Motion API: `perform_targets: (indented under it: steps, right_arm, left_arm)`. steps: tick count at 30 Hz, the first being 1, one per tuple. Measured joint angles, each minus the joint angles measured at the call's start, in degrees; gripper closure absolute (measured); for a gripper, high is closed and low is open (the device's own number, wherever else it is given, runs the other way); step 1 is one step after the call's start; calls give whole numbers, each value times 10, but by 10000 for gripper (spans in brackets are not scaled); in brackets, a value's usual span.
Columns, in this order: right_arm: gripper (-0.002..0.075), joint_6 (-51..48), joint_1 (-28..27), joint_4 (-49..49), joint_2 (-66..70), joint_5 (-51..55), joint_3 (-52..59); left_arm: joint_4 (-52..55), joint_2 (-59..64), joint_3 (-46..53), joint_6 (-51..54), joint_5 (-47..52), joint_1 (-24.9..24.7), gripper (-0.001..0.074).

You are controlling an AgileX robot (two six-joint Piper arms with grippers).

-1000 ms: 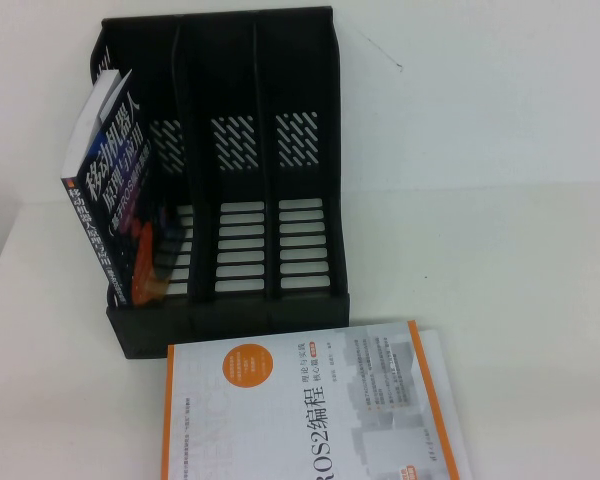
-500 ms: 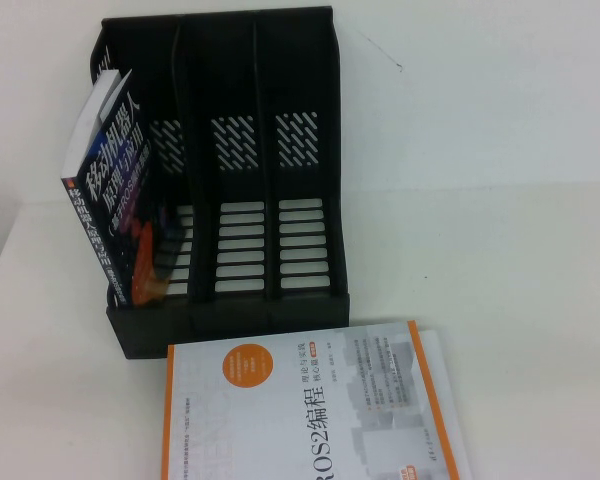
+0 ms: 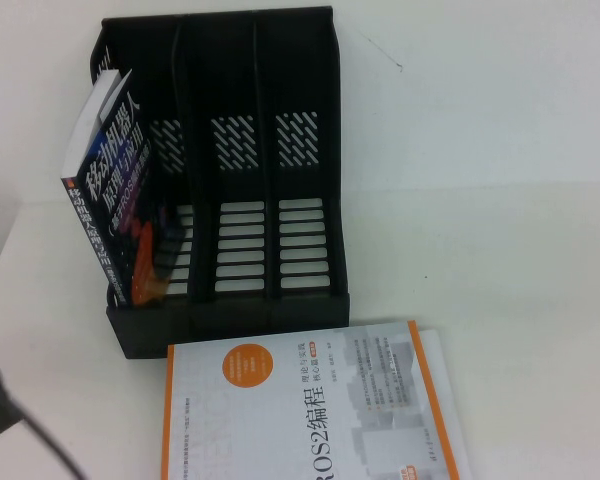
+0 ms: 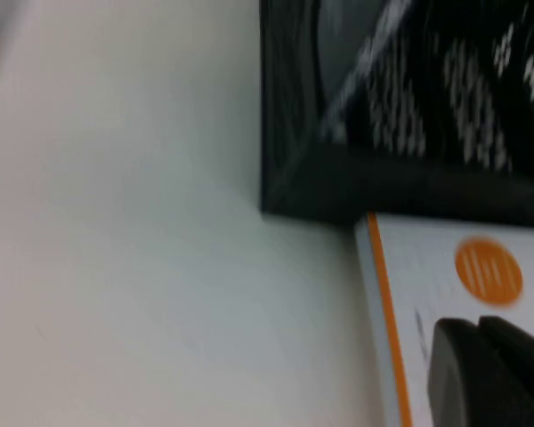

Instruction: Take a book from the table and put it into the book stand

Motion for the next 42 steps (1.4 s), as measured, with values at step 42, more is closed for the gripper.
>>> perform_targets:
  steps: [42]
  right_arm:
    - [725, -380, 222, 357, 687, -36, -119]
  left_arm:
    - [-323, 317, -9, 221, 25, 0, 737]
